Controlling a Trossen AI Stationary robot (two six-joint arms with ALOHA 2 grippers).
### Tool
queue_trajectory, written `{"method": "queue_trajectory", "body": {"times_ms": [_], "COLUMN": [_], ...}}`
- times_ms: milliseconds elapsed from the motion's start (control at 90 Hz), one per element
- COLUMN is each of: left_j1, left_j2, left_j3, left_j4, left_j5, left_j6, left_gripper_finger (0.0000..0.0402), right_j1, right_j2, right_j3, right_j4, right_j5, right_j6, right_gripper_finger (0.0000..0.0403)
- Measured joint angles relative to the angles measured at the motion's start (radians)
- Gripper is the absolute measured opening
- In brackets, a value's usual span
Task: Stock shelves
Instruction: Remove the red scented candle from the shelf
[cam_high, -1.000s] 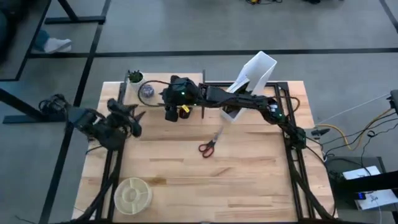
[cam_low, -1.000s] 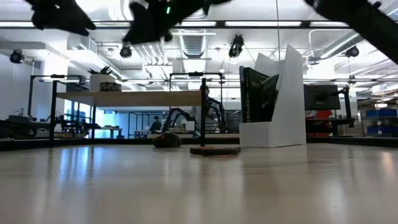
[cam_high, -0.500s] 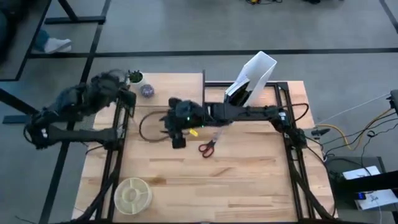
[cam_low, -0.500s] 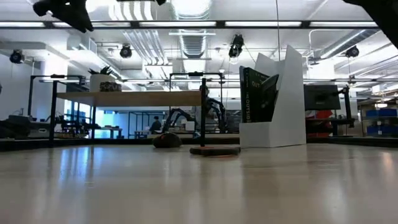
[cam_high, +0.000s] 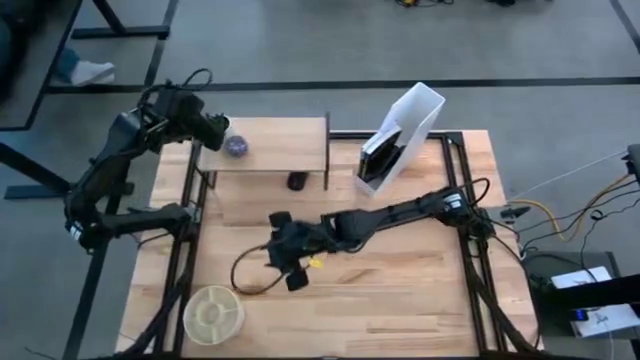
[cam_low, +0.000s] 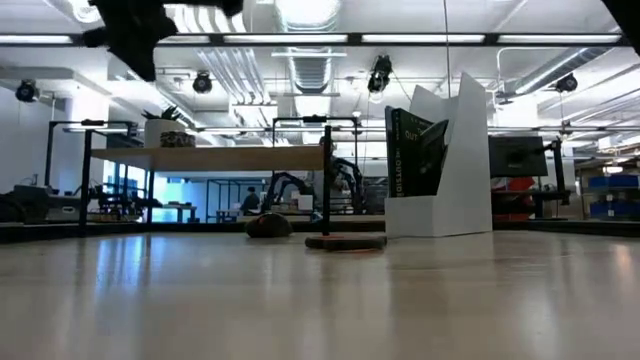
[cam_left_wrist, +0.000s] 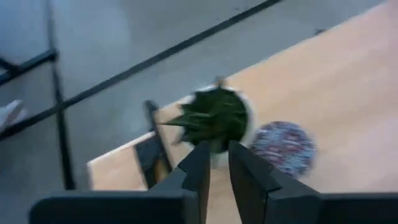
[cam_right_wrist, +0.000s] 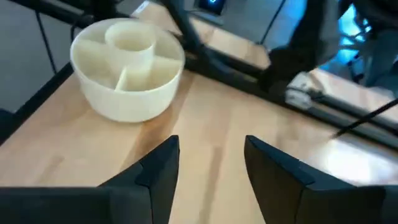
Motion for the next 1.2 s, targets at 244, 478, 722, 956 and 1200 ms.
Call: {"method": "queue_trajectory", "body": {"times_ms": [244, 478, 722, 956, 1200], "left_j1": [0.000, 0.000, 0.008, 0.073, 0.154], "left_j2": [0.044, 0.132, 0.268, 0.442, 0.592], "left_j3": [-0.007, -0.026, 0.073, 0.273, 0.376], "left_j4": [0.047, 0.122, 0.089, -0.044, -0.250], "left_j5": [-0.014, 0.027, -0.195, -0.245, -0.243], "left_j6": [0.010, 0.010, 0.020, 0.022, 0.010], "left_gripper_finger": [0.0006, 0.0002, 0.0000, 0.0000, 0.0000], "right_j1": [0.025, 0.034, 0.044, 0.050, 0.065], "right_j2": [0.000, -0.002, -0.003, -0.003, -0.003], "right_j3": [-0.188, -0.237, -0.238, -0.246, -0.297], "right_j4": [0.215, 0.245, 0.245, 0.237, 0.242], "right_j5": [0.003, 0.006, 0.028, 0.029, 0.043], "right_j6": [0.074, 0.121, 0.121, 0.140, 0.167], "right_gripper_finger": [0.0126, 0.0092, 0.0058, 0.0035, 0.0028]}}
